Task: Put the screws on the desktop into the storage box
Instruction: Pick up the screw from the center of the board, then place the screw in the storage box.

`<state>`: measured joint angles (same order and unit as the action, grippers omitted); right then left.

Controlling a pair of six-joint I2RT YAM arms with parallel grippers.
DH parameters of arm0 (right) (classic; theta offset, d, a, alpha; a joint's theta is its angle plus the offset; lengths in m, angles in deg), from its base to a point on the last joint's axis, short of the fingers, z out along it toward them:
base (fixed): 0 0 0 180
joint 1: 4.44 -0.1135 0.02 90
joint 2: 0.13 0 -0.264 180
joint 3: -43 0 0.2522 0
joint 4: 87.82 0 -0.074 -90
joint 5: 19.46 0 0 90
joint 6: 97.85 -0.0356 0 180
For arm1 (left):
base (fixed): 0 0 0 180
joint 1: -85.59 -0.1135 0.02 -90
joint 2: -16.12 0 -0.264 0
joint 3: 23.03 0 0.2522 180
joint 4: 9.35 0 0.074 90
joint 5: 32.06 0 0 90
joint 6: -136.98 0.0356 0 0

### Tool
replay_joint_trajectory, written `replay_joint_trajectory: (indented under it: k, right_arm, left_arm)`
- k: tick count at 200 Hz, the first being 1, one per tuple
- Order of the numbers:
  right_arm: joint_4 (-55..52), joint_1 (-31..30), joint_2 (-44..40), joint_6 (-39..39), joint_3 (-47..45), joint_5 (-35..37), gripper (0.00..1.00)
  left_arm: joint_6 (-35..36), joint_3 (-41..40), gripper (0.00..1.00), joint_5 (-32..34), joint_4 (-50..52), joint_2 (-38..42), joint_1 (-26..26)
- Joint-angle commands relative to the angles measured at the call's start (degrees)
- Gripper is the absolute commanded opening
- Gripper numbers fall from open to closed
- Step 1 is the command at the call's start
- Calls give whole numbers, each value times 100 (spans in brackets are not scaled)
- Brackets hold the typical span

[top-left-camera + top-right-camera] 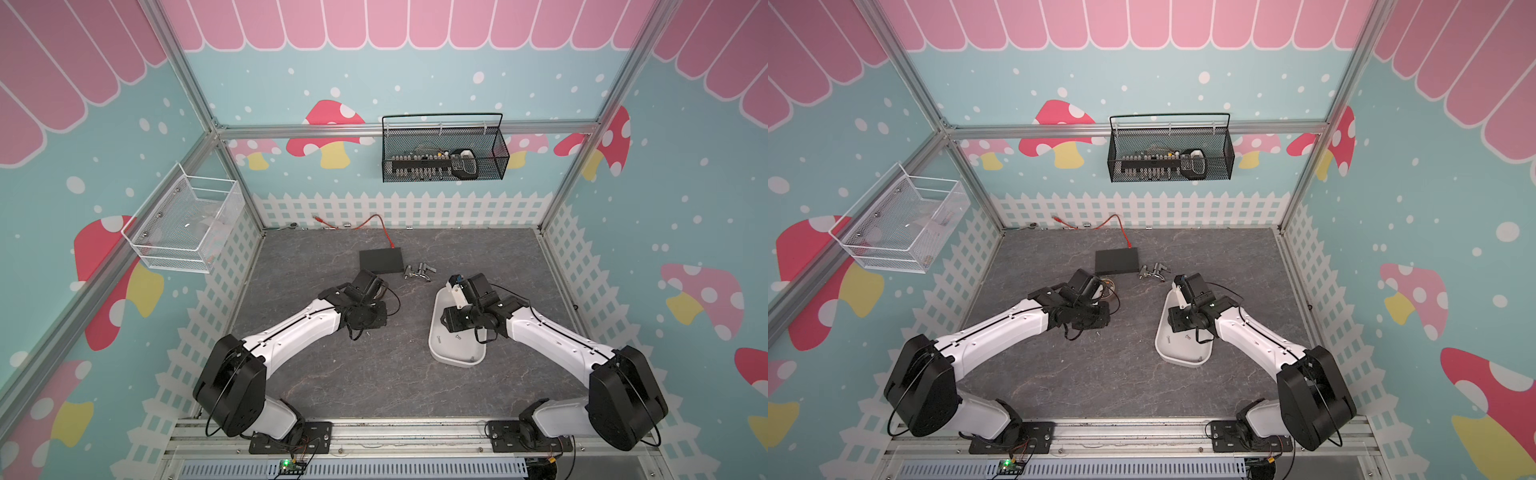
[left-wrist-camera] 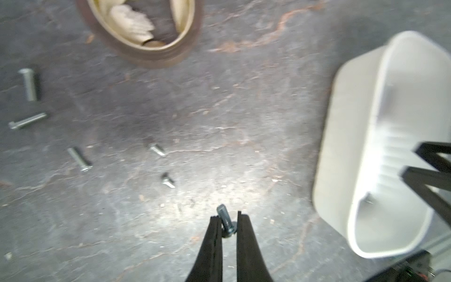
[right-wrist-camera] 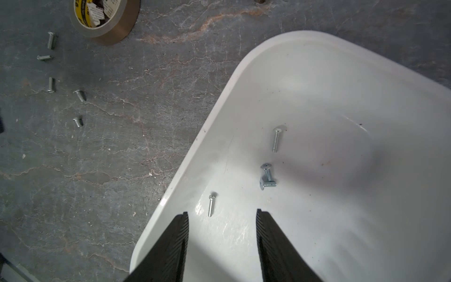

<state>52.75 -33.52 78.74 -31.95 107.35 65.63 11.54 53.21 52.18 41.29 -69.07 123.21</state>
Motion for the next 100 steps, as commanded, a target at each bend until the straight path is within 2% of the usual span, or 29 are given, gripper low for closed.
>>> replay_joint_trajectory:
  k: [1, 35, 79, 90, 100]
  right_arm:
    - [-58, 241, -206, -89, 26, 434, 50]
    - [-70, 1113, -469, -273, -27, 457, 49]
    - [-7, 1810, -906, -462, -215, 622, 48]
    - [74, 1868, -1090, -490, -298, 727, 48]
    - [113, 1916, -1177, -482, -327, 683, 48]
  left_arm:
    - [-179, 502, 5, -347, -110, -79, 580]
    - [-270, 1372, 5, -288, -155, -672, 1432]
    - [-382, 1927, 4, -283, -269, -1545, 1961]
    - [-377, 2087, 9, -324, -262, -1809, 2045]
    - [-348, 2216, 16, -305, -267, -2001, 2105]
